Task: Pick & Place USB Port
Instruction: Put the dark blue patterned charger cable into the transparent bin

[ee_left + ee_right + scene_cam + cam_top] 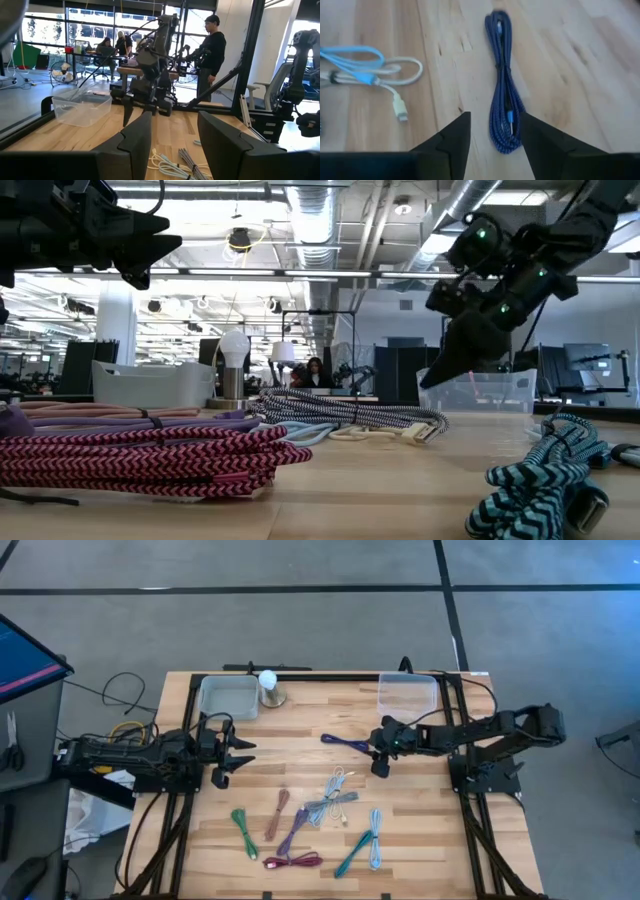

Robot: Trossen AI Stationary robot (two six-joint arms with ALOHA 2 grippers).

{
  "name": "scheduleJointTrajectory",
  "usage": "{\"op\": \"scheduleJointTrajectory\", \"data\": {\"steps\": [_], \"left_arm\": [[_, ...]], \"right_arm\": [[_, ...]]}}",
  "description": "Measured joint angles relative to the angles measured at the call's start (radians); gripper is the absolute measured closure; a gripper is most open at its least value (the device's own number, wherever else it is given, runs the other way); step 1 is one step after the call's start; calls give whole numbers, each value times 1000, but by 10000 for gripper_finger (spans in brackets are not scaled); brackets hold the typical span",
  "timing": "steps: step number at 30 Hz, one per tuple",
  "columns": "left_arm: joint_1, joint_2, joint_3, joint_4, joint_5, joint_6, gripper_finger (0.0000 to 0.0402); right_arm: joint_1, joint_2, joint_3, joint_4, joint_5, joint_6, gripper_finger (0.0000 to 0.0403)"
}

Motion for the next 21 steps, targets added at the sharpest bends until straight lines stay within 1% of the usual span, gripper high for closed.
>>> {"op": "scheduleJointTrajectory", "data": {"steps": [9, 15, 21], "left_arm": [[0, 0, 0, 0, 0, 0, 242], [0, 0, 0, 0, 0, 0, 242], [0, 0, 0, 0, 0, 0, 242]], "right_arm": [[6, 96, 0, 95, 0, -2, 286], [5, 149, 1, 104, 26, -5, 290], [4, 205, 3, 172, 33, -8, 291]]}}
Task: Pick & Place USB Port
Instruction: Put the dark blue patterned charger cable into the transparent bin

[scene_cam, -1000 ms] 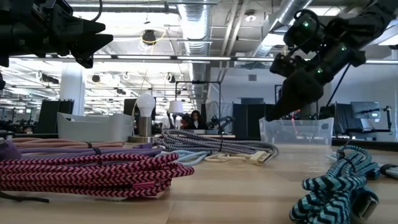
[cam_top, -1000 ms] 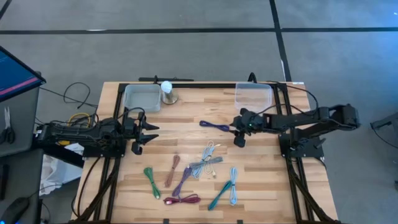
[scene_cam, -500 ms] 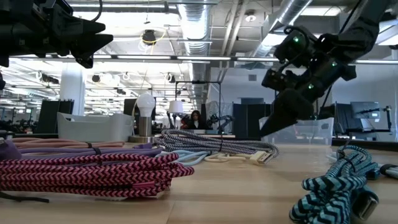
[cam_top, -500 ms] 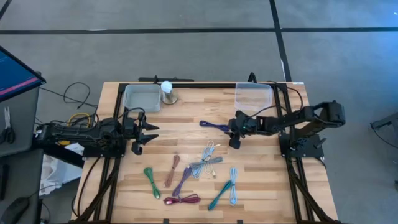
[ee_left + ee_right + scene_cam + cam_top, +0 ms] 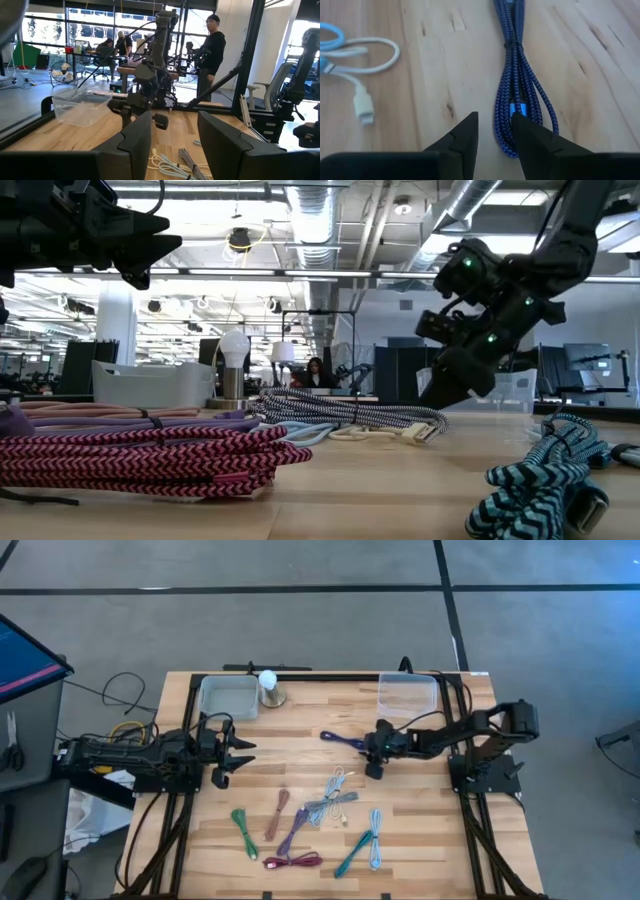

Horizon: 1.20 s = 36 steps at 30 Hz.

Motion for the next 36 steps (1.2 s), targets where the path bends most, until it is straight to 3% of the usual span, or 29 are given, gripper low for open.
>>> {"op": "scheduleJointTrajectory", "data": {"steps": [6, 12, 22, 36], "left_arm": [[0, 0, 0, 0, 0, 0, 242], [0, 0, 0, 0, 0, 0, 242], [0, 0, 0, 0, 0, 0, 242], [0, 0, 0, 0, 0, 0, 242]], "right_arm": [[0, 28, 1, 32, 44, 0, 314], [0, 19, -1, 24, 50, 0, 393], [4, -7, -5, 64, 57, -32, 402], [-6, -274, 8, -40, 76, -98, 403]]}}
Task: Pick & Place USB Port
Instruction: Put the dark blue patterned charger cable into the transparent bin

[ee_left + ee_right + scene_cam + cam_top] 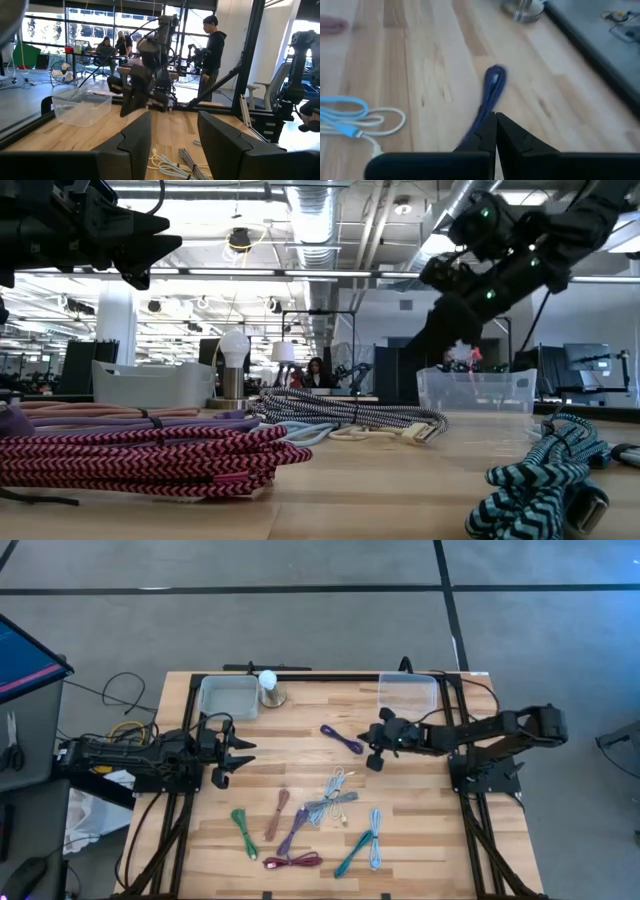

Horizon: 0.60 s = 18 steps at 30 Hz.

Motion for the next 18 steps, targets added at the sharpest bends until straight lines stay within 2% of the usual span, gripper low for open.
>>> {"op": "scheduleJointTrajectory", "data": {"steps": [5, 8, 12, 15, 18], "left_arm": [[0, 0, 0, 0, 0, 0, 242], [0, 0, 0, 0, 0, 0, 242], [0, 0, 0, 0, 0, 0, 242], [0, 0, 0, 0, 0, 0, 242], [0, 0, 0, 0, 0, -4, 242]], "right_arm": [[0, -78, 1, -96, 6, -2, 403], [-1, -70, 1, -141, -56, 31, 403], [-2, -21, 1, -150, -54, 48, 397], [-8, 8, 2, -116, -51, 46, 369], [-12, 32, 9, -106, -51, 58, 323]]}}
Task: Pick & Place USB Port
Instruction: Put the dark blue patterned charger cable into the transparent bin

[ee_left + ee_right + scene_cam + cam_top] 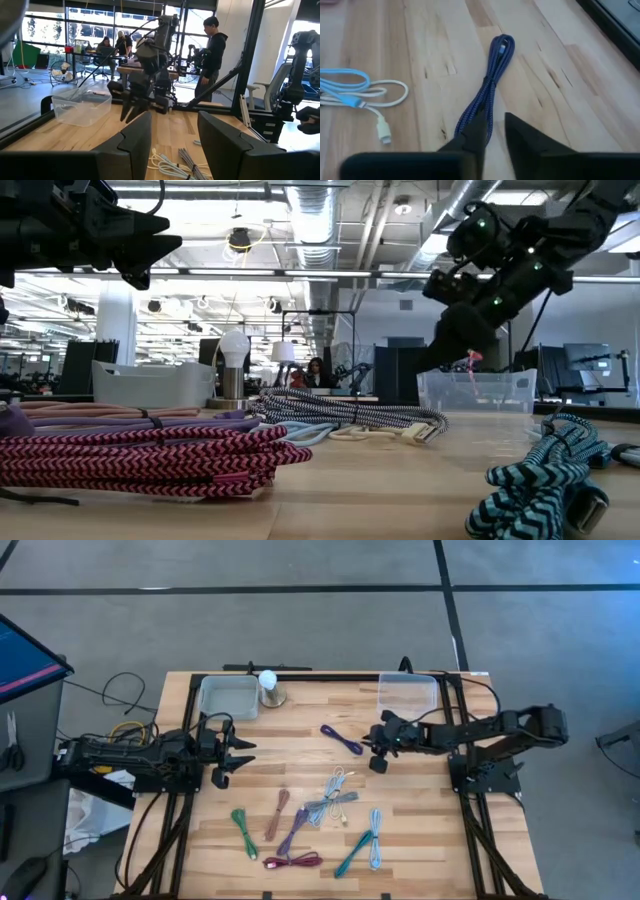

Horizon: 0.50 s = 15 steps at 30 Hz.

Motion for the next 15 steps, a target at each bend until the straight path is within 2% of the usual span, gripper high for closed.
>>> {"op": "scheduleJointTrajectory", "data": {"steps": [5, 8, 11, 15], "left_arm": [[0, 0, 0, 0, 0, 0, 242], [0, 0, 0, 0, 0, 0, 242], [0, 0, 0, 0, 0, 0, 242], [0, 0, 0, 0, 0, 0, 242]], "right_arm": [[0, 60, 31, -14, 15, 42, 240], [0, 116, 41, -13, 14, 58, 206], [0, 168, 44, -3, 12, 85, 191], [3, 214, 45, 10, 8, 105, 191]]}}
